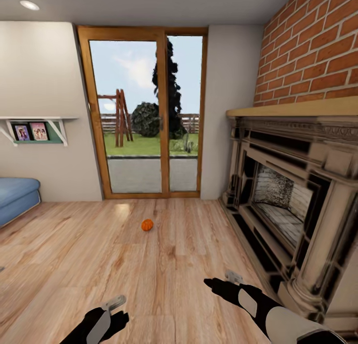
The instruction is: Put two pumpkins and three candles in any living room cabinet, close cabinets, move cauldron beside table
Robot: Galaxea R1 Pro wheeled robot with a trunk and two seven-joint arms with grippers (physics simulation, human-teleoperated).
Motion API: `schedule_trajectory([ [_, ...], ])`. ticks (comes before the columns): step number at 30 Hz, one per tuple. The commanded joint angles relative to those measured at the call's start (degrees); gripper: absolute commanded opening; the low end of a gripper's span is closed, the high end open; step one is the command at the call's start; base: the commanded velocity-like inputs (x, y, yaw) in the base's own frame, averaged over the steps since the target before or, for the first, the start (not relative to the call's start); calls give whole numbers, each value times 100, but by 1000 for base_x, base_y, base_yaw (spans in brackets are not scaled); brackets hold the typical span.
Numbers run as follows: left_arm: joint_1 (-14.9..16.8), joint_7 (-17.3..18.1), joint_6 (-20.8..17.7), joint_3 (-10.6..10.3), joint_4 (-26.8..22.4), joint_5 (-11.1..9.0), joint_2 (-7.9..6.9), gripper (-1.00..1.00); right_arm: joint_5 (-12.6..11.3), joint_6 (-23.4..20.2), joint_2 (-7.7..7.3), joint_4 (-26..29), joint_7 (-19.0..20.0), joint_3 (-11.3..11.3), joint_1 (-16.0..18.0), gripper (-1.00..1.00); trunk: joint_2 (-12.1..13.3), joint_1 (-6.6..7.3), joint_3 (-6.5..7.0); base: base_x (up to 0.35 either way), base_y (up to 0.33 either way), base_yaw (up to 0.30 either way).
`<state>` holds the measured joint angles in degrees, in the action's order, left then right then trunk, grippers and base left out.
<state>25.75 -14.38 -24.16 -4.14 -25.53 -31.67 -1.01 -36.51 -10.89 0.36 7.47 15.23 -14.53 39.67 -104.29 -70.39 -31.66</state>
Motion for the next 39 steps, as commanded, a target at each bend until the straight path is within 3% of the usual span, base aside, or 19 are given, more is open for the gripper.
schedule_trajectory([
  [1, 0, -47, 46, -43, -14, -58, 0, 100, -58, -17, -4, 0, 3, -16, 5, 100, -4, 2, -14, -187, 92, -171],
  [8, 0, -47, 237, -43, -14, -53, 11, 100, -55, -18, -18, -7, 15, 182, 5, 100, -4, 2, -65, -219, 121, -175],
  [20, 0, -47, 245, -50, -14, -51, 13, 100, -58, -18, -27, -17, 15, 205, 5, 100, -4, 2, -152, -214, 71, -194],
  [39, 0, -47, 247, -52, -14, -50, 14, 100, -62, -18, -27, -22, 15, 207, 5, 100, -4, 2, -267, -11, 0, -217],
])
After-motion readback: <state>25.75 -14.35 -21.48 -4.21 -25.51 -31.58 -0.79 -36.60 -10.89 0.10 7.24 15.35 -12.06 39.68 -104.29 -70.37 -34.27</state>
